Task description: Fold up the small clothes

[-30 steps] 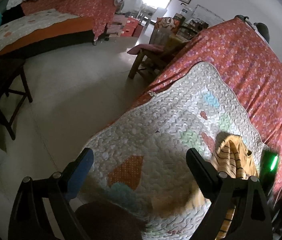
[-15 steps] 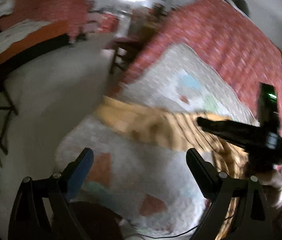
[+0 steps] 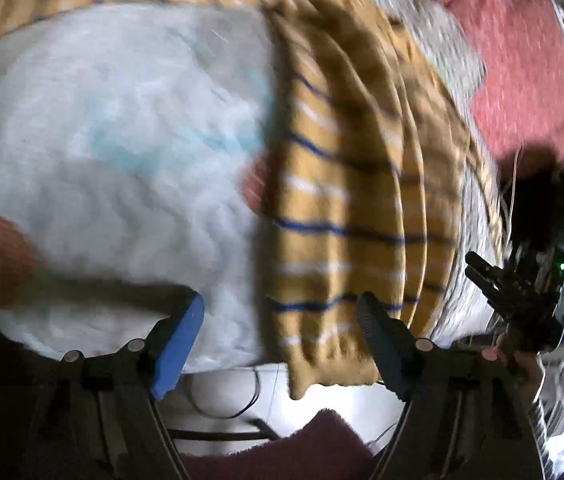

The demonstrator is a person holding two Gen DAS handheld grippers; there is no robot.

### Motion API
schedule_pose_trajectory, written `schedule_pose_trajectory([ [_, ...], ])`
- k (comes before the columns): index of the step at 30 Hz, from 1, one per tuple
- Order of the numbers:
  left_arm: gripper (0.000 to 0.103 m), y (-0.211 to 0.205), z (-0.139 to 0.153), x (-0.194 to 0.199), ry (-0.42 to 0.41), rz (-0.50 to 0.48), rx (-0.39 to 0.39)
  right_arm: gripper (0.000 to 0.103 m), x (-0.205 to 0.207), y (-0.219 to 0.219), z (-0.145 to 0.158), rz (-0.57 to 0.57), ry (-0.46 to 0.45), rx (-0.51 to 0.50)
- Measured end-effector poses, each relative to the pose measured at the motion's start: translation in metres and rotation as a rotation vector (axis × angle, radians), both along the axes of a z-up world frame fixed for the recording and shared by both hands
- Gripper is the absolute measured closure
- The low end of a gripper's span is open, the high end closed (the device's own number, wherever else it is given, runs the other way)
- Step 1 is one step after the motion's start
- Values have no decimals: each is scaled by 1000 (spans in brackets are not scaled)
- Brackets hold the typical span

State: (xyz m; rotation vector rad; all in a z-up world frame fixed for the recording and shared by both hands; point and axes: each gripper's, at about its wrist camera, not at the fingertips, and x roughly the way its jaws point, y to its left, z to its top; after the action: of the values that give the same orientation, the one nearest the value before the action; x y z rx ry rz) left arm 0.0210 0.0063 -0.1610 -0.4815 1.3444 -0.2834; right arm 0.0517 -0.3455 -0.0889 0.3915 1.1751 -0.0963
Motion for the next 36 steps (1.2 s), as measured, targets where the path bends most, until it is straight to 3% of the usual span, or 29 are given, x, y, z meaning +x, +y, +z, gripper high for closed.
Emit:
schedule_pose_trajectory([
  [3,18,-30,3,-3,-48,-62,83,54,-17,-5,-9,9,1,17],
  [7,17,-60,1,-6,-28,-110,161,47,-25,11,-22,72,2,89],
  [9,40,-71,2,-5,-24,-129,209,48,-29,27,-40,106,37,153],
  [10,67,-75,4,-4,-28,-139,278,61,-32,33,-48,116,49,194],
  [11,87,-72,6,-4,-26,-142,269,82,-30,31,-53,122,42,221],
  [12,89,-68,9,-4,-17,-133,235,93,-31,31,-50,124,36,240],
  [13,89,-62,14,-4,-7,-106,214,93,-32,28,-46,121,36,252],
  [15,89,-56,31,-9,-46,-88,274,93,-41,18,-32,102,27,255],
  [19,89,-44,44,-28,-62,-62,308,93,-64,5,-18,77,45,234],
  [24,88,-40,7,-31,64,-59,380,91,-72,-6,-39,14,124,243],
  [27,88,-29,2,-39,107,-34,322,88,-73,-18,-22,2,91,247],
  [30,88,-8,38,-47,-19,21,291,81,-75,-56,19,-77,-59,315],
  [32,73,0,58,-47,-83,32,314,53,-71,-99,49,-180,-157,279],
  [34,61,4,78,-45,-152,45,336,41,-64,-148,64,-305,-217,277],
  [36,59,-1,92,-37,-202,44,343,40,-47,-195,60,-428,-244,312],
])
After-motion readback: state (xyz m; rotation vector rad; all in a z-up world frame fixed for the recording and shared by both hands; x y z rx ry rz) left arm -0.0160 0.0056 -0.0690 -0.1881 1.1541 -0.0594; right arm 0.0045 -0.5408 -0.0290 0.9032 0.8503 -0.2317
